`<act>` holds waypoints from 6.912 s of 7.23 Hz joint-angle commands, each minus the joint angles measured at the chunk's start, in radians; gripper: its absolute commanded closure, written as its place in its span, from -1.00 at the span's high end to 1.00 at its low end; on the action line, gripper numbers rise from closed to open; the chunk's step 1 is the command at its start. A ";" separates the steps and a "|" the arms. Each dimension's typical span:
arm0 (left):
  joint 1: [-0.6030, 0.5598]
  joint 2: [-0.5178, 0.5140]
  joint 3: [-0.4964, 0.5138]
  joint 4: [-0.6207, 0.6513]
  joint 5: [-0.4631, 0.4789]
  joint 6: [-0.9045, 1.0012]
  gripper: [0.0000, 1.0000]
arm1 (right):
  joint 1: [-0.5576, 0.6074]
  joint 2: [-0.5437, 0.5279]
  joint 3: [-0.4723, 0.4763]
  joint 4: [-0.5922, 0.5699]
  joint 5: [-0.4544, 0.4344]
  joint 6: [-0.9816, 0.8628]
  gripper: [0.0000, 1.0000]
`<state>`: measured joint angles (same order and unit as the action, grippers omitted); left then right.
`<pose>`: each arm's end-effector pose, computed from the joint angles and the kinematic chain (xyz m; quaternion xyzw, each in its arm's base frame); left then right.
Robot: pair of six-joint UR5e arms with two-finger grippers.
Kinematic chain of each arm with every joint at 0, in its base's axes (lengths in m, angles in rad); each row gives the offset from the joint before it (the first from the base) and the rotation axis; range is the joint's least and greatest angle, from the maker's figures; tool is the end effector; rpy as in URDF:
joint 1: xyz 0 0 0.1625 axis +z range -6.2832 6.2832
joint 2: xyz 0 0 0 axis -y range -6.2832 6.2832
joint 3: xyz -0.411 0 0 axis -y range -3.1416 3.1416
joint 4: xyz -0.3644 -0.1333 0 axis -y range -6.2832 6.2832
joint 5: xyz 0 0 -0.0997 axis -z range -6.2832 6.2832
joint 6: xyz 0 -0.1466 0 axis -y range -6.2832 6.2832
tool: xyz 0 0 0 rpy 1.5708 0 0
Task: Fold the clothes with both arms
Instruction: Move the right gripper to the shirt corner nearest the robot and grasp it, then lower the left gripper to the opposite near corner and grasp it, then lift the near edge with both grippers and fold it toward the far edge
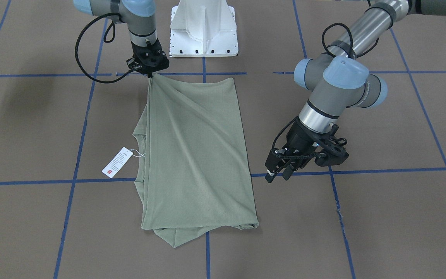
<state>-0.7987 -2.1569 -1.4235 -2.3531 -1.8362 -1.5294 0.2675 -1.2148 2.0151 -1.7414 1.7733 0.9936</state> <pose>0.4373 -0.5851 0.3049 0.1328 0.5631 -0.2297 0.7826 -0.5148 -0.2487 0.3436 0.0386 -0.3204 -0.1768 0.9298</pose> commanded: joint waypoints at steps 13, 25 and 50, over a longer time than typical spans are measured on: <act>0.001 0.000 -0.006 0.014 0.003 0.000 0.33 | 0.025 0.003 -0.113 0.270 -0.063 1.073 0.69; -0.004 0.002 -0.026 0.035 0.002 -0.003 0.31 | 0.087 0.035 -0.127 0.267 -0.049 1.111 -1.00; 0.783 0.279 -0.912 0.628 0.313 -0.788 -1.00 | -0.073 -0.101 0.288 0.117 -0.040 1.281 -1.00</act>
<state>-0.0529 -1.8726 -2.2544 -1.7748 -1.5308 -2.2648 0.2260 -1.2842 2.1977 -1.5886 1.7415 2.2336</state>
